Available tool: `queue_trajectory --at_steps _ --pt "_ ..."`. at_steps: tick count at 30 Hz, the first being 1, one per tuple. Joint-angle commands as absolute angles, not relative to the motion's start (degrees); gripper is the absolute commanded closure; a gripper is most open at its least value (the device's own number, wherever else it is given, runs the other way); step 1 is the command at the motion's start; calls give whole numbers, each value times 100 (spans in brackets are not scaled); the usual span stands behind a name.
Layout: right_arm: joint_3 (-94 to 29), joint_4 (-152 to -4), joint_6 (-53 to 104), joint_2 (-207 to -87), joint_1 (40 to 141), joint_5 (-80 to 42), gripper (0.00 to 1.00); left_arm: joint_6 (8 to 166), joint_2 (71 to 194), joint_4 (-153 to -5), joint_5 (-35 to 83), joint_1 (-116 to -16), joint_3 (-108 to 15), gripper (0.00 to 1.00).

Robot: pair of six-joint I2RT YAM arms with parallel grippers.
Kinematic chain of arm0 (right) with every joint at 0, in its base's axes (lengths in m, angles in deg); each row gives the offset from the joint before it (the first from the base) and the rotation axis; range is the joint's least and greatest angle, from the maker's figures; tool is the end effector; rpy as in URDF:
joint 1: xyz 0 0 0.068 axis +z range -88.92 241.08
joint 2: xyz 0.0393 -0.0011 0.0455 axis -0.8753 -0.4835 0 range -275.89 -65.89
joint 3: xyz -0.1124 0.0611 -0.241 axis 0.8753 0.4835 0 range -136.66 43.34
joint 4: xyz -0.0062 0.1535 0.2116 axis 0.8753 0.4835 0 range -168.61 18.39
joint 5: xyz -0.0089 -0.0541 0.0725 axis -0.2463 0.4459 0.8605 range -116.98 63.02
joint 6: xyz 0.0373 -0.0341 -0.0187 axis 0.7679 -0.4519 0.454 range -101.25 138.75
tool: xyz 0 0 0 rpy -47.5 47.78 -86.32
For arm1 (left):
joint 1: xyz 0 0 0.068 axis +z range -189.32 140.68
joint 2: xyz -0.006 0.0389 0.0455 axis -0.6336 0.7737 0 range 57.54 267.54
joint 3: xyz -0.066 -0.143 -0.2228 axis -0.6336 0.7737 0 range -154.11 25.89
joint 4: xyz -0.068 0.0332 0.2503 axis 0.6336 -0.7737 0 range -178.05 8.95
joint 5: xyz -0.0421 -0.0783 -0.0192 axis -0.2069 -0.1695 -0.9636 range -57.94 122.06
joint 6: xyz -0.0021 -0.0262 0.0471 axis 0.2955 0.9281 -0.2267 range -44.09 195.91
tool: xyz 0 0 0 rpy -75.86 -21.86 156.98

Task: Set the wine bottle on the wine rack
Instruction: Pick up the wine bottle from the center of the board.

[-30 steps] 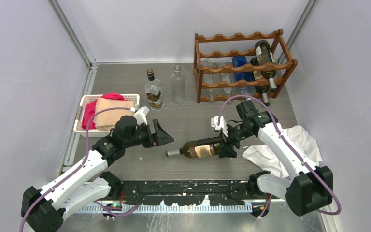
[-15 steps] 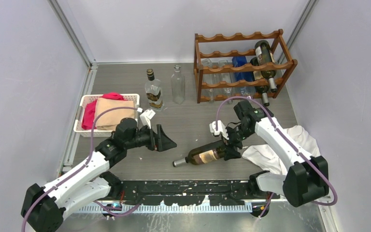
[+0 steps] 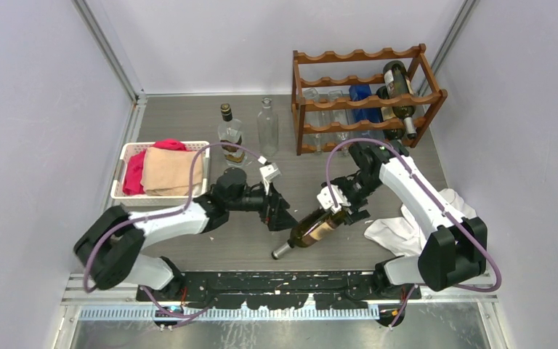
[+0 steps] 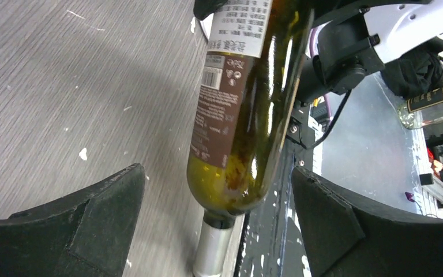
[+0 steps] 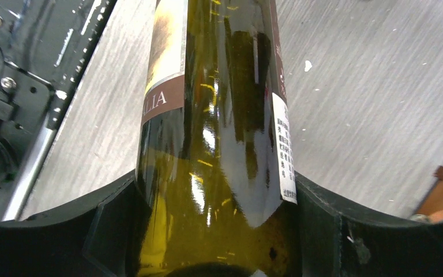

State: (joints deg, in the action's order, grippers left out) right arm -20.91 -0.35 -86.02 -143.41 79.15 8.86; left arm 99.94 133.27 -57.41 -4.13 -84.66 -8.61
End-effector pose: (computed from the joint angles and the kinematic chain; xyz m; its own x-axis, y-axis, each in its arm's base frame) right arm 0.1955 0.0856 0.2707 0.4711 -0.6709 -0.5727 -0.8587 -0.4974 -0.1236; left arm 0.1794 -0.2117 0.2219 -0.5889 0.1284 -0.7980 0.7992 0.2399 -0.5512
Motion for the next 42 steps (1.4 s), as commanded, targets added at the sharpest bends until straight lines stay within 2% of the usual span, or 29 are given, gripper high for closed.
queue_trajectory --at_steps 1,10,16,22,23,24,25,27,28,29,30,31,34,35,42 --pt "-2585 -52 -9350 -14344 7969 1091 99 10257 14140 -4058 -901 -8531 -1380 2" --pt "-2673 -187 -9828 -14341 8077 1139 99 11575 15624 -1945 -1630 -8688 -1809 1" --pt "-2824 -149 -9875 -14380 8218 1162 98 11545 16042 -2224 -1889 -8833 -2151 1" --pt "-2890 -126 -9884 -14445 8377 1096 97 11651 16242 -2283 -2318 -8876 -2421 9" --pt "-2889 -127 -9884 -14453 8392 1091 97 11682 16263 -2266 -2398 -8884 -2468 14" --pt "-2881 -133 -9881 -14460 8399 1090 96 11732 16292 -2261 -2480 -8895 -2524 26" --pt "-2882 -142 -9876 -14459 8398 1096 95 11822 16327 -2239 -2569 -8897 -2586 43" --pt "-2869 -152 -9876 -14449 8396 1116 92 12067 16405 -2015 -2700 -8897 -2634 95" --pt "-2862 -156 -9859 -14428 8402 1145 91 12216 16414 -1813 -2697 -8897 -2588 100" --pt "-2859 -172 -9813 -14406 8398 1170 87 12332 16409 -1588 -2661 -8897 -2524 100" --pt "-2856 -185 -9739 -14382 8396 1190 78 12443 16359 -1403 -2594 -8897 -2431 100" --pt "-2848 -199 -9664 -14350 8399 1215 64 12480 16322 -1285 -2497 -8897 -2342 100" --pt "-2621 -608 -9003 -14067 8394 1245 15 12506 16009 -1286 -2159 -8897 -2099 100" --pt "-2513 -909 -8598 -13914 8395 1248 2 12500 15889 -1299 -2030 -8897 -2002 100" --pt "-2344 -831 -8135 -13394 8318 1205 0 12428 15187 -1545 -1235 -8897 -1278 100"
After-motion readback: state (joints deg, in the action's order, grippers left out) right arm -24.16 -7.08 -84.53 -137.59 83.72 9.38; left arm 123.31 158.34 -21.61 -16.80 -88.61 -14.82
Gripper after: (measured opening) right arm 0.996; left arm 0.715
